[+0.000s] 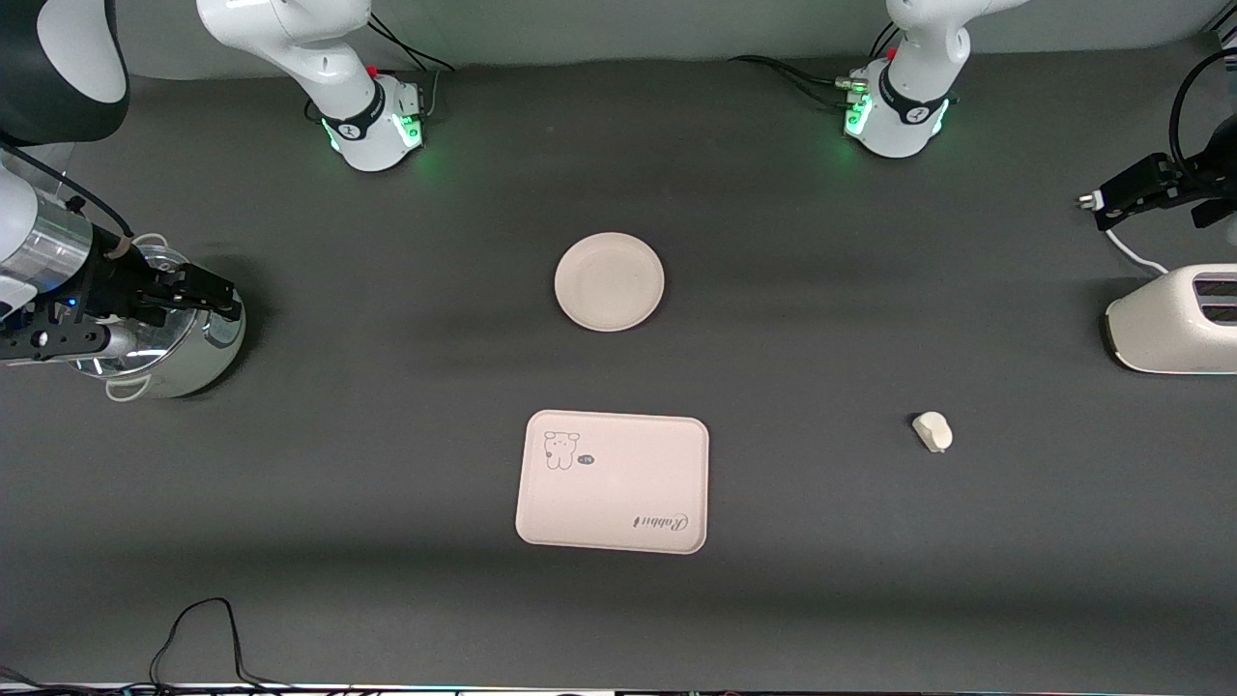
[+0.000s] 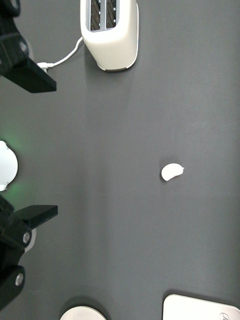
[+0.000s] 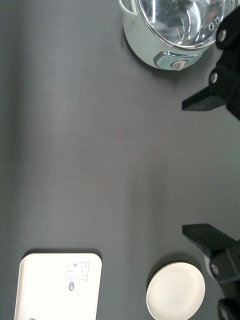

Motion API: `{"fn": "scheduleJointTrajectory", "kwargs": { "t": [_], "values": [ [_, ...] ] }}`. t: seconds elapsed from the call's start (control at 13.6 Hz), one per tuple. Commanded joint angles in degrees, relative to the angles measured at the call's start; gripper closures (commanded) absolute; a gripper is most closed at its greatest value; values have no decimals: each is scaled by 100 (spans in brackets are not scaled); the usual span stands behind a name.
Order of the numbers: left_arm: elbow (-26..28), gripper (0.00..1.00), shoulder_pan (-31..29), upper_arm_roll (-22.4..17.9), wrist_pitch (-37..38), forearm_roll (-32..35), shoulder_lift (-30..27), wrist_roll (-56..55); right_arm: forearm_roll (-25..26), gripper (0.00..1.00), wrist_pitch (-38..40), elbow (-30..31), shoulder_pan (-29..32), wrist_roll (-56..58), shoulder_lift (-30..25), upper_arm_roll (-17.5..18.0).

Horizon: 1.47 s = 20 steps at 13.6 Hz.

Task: Place bun in plate and plate on tray
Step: 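Lower the left gripper onto the white bun and close it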

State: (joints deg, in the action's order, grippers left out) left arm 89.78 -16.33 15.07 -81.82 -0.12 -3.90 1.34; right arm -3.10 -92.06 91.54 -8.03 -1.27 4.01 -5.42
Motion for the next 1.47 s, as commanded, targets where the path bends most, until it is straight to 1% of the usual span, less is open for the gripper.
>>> {"fn": "scheduleJointTrajectory", "kwargs": {
  "t": [0.0, 0.15, 0.22, 0.37, 0.51, 0.59, 0.74, 0.81, 0.88, 1.03, 1.1, 1.18, 1.25, 1.32, 1.4],
  "values": [
    [-30, 0, -29, 4, -53, -67, -32, 121, -103, 0, 48, -40, 12, 118, 12, -11],
    [-31, 0, -29, -4, -114, -59, 20, 94, -103, 0, 48, -40, 12, 118, 12, -11],
    [31, 0, -29, -5, -350, -24, 90, 103, -103, 0, 48, -40, 12, 109, 12, -11],
    [433, 0, -20, -5, -1025, -41, 353, 94, -103, 0, 39, -40, 12, 109, 20, -11],
    [1056, 0, 41, 4, -2017, -50, 599, -10, -103, 0, 30, -40, 12, 118, 20, -11],
    [1225, 0, 77, 22, -2301, -32, 740, -185, -103, 0, 30, -40, 12, 118, 20, -11],
    [1244, 0, 147, 48, -2487, -32, 1039, -406, -103, 0, 39, -40, 20, 118, 20, -11],
    [1227, 0, 182, 39, -2653, -32, 1249, -424, -103, 0, 39, -48, 12, 118, 20, -11],
    [1235, 0, 182, 39, -2994, 29, 1608, -442, -112, 0, 39, -48, 12, 109, 12, -11],
    [1261, 0, 165, 39, -3872, 222, 2337, -468, -112, 0, 65, -48, 12, 109, -32, -11],
    [1279, 0, 243, 31, -4338, 275, 2671, -712, -112, 0, 65, -48, 12, 109, -41, -11],
    [1305, 0, 479, 13, -4821, 606, 3040, -1323, -112, 0, 65, -40, 12, 109, -41, -11],
    [1297, 0, 638, 4, -5165, 1227, 3374, -2078, -120, 0, 65, -48, 3, 109, -41, -11],
    [1271, 0, 674, 4, -5369, 1773, 3700, -2538, -121, 0, 65, -57, 3, 109, -32, -11],
    [1270, 0, 683, 13, -5675, 2100, 3973, -2769, -121, 0, 65, -92, 3, 109, 3, -3]
  ]
}}
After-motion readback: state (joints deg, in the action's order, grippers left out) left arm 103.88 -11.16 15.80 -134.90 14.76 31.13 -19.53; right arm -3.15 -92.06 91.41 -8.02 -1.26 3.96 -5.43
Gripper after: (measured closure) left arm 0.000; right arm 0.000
